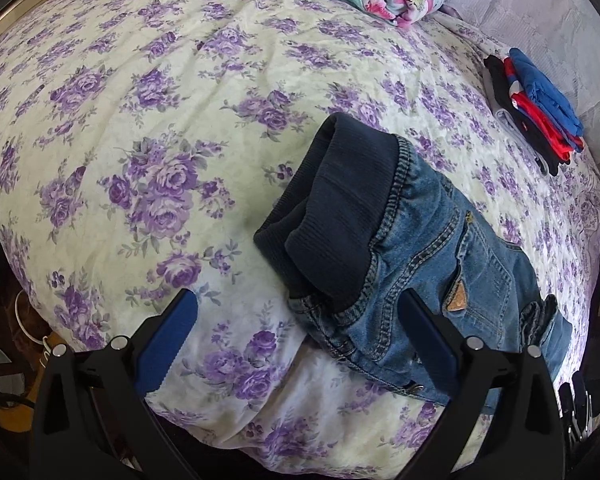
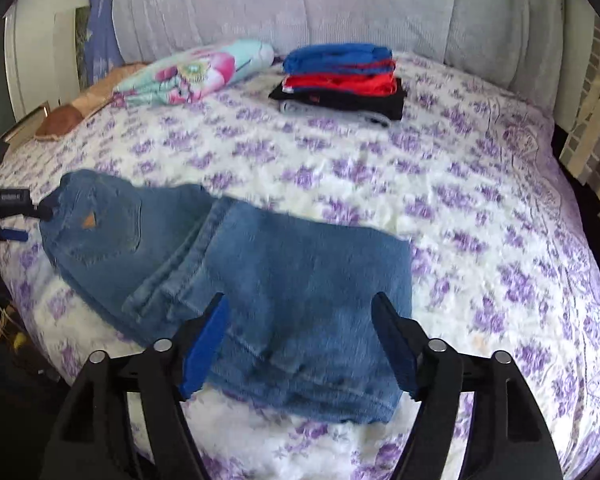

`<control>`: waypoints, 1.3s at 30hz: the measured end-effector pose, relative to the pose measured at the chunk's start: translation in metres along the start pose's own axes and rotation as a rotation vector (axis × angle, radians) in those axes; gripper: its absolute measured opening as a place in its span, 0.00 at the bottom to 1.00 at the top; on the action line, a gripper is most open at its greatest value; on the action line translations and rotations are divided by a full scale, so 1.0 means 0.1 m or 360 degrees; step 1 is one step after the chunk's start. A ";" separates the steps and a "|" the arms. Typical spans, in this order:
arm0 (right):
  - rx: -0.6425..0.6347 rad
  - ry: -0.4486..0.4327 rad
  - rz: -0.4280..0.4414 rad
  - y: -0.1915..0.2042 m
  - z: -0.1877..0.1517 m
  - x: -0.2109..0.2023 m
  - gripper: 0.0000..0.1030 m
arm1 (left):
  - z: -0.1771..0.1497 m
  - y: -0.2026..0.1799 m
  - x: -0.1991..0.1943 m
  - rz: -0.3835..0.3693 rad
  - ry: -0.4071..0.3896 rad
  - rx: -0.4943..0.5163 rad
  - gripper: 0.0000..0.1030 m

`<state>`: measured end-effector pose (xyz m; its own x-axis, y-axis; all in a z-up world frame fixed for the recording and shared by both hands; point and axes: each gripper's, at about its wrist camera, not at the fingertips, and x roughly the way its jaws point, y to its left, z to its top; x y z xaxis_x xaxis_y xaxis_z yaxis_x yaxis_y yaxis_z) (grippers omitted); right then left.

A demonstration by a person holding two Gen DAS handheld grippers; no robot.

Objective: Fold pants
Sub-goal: 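Grasp the navy ribbed waistband with the left tool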

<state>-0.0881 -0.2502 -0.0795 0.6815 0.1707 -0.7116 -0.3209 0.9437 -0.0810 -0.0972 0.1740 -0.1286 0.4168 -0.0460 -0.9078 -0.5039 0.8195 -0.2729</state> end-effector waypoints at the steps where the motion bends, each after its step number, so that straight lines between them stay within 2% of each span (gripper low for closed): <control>1: 0.0003 0.0023 -0.0018 -0.01 0.03 0.07 0.86 | -0.01 0.02 0.00 -0.0004 0.0001 -0.0015 0.95; 2: 0.0006 0.0101 -0.0022 -0.01 0.03 0.20 0.86 | -0.01 0.04 0.00 -0.0008 -0.0002 -0.0025 0.95; 4: 0.0008 0.0401 -0.0012 -0.02 -0.08 0.60 0.88 | -0.02 0.06 -0.01 -0.0019 -0.0007 -0.0041 0.95; 5: 0.0034 0.0408 -0.0004 -0.04 -0.11 0.67 0.89 | -0.02 0.07 0.00 -0.0024 -0.0006 -0.0046 0.95; 6: 0.0067 0.0368 0.0002 -0.05 -0.08 0.65 0.89 | -0.03 0.07 0.00 -0.0031 -0.0004 -0.0052 0.95; 8: 0.0069 0.0379 -0.0001 -0.04 -0.01 0.58 0.88 | -0.03 0.08 0.01 -0.0059 -0.0007 -0.0069 0.95; 11: 0.0050 0.0168 0.0044 0.01 0.08 0.31 0.88 | -0.01 0.12 0.05 -0.0118 -0.0014 -0.0109 0.95; 18: -0.0140 0.0090 0.0062 0.33 0.25 0.16 0.89 | 0.10 0.23 0.07 -0.0367 -0.0057 -0.0205 0.94; 20: -0.0206 0.0080 0.0063 0.43 0.24 0.11 0.89 | 0.10 0.24 0.06 -0.0438 -0.0061 -0.0221 0.86; 21: -0.0222 0.0080 0.0062 0.47 0.24 0.08 0.89 | 0.10 0.25 0.06 -0.0470 -0.0057 -0.0222 0.72; 22: -0.0234 0.0081 0.0059 0.49 0.24 0.06 0.89 | 0.10 0.24 0.07 -0.0501 -0.0046 -0.0221 0.66; 26: -0.0259 0.0086 0.0037 0.56 0.23 0.01 0.89 | 0.11 0.22 0.15 -0.0523 -0.0015 -0.0209 0.66; 35: -0.0253 0.0072 0.0003 0.56 0.25 0.00 0.89 | 0.20 0.35 0.27 -0.0653 -0.0031 -0.0322 0.68; 36: -0.0247 0.0071 0.0006 0.56 0.26 0.01 0.89 | 0.21 0.35 0.26 -0.0650 -0.0031 -0.0339 0.66; 38: -0.0251 0.0078 0.0004 0.57 0.28 0.04 0.89 | 0.23 0.34 0.21 -0.0610 -0.0041 -0.0338 0.50; 39: -0.0259 0.0088 0.0004 0.59 0.28 0.06 0.89 | 0.24 0.33 0.17 -0.0587 -0.0054 -0.0319 0.35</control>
<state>-0.0847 -0.1861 -0.0689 0.6446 0.1530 -0.7491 -0.4280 0.8840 -0.1877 -0.0889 0.2142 -0.1454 0.6198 -0.2939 -0.7277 -0.4523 0.6240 -0.6372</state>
